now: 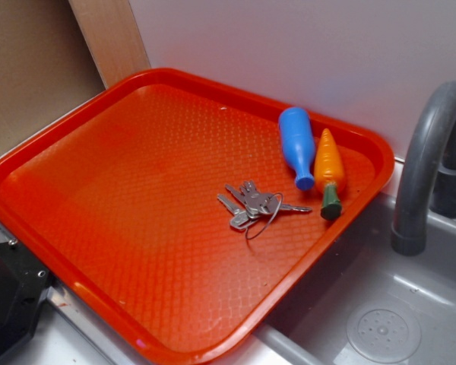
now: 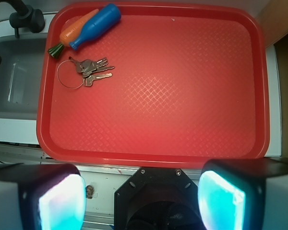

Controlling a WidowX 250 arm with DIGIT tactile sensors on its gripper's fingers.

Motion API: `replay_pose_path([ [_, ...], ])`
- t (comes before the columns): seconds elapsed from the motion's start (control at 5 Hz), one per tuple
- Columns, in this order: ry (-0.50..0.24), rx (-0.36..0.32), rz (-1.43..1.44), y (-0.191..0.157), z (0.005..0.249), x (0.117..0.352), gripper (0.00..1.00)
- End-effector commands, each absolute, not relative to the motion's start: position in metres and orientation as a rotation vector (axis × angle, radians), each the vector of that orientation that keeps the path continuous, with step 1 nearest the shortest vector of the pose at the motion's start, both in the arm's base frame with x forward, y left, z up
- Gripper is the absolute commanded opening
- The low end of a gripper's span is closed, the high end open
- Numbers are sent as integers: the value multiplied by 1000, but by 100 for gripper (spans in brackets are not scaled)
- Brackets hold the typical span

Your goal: Grab the silver keys.

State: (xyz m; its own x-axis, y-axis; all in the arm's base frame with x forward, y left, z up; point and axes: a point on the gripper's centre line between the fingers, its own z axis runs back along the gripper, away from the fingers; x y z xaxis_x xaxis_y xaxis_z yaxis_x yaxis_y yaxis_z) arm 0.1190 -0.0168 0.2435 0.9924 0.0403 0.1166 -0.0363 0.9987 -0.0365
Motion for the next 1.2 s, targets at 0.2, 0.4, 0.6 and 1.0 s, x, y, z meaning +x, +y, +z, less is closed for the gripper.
replay_pose_path([
  [0.2, -231, -167, 125, -14, 226, 141, 100],
  [0.4, -259, -209, 120, -25, 212, 163, 100],
  [0.6, -297, -233, 96, -57, 205, 169, 100],
  [1.0, -320, -106, 49, -114, 203, 157, 100],
])
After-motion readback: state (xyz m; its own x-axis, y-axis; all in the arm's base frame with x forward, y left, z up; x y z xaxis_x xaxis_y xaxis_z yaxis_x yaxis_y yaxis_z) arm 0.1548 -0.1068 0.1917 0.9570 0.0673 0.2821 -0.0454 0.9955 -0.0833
